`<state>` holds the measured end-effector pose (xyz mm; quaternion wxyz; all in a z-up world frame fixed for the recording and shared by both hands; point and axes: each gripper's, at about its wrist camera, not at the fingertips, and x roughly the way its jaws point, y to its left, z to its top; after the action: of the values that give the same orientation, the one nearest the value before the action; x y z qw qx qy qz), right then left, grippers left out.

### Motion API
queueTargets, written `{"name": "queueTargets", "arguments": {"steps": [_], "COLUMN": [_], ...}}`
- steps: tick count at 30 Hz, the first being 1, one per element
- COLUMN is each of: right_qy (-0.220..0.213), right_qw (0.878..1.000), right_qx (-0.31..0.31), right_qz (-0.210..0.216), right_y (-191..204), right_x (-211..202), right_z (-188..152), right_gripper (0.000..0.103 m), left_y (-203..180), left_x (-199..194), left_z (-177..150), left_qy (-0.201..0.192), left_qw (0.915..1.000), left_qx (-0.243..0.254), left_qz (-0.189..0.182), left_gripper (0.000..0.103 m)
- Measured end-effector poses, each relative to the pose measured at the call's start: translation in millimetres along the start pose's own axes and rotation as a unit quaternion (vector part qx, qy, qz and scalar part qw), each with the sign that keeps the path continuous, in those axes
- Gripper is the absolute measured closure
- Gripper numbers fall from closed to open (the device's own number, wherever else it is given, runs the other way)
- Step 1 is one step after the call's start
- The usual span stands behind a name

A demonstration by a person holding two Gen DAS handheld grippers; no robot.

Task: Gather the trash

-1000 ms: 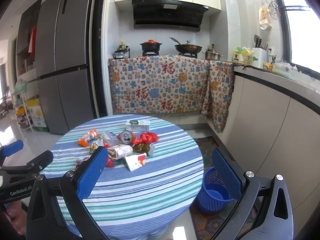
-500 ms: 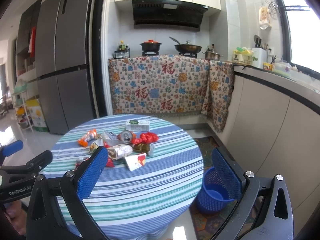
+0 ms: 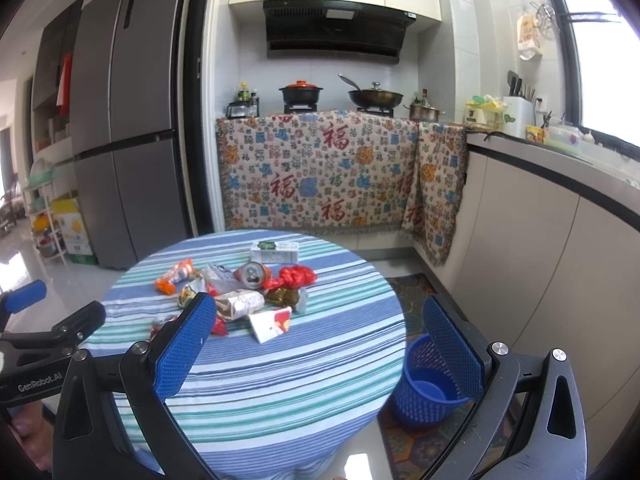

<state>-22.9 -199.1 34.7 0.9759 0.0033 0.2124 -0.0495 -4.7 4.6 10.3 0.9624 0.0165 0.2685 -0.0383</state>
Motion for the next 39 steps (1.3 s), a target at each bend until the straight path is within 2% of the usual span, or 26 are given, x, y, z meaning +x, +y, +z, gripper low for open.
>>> {"name": "queueTargets", "arguments": {"steps": [24, 39], "right_qy": [0.001, 0.022], "right_qw": [1.0, 1.0], "right_qx": [0.0, -0.004], "right_qz": [-0.001, 0.011], "right_y": [0, 3], "right_x": [2, 22], "right_z": [-1, -8], "right_gripper": [0.0, 0.0], "left_y": [2, 26], "left_x": [1, 33], "left_z": [-3, -19], "left_qy": [0.007, 0.039], "left_qw": [1.0, 0.9992], "left_qx": [-0.001, 0.0], "left_qz": [0.0, 0.002], "left_gripper": [0.0, 0.0]}}
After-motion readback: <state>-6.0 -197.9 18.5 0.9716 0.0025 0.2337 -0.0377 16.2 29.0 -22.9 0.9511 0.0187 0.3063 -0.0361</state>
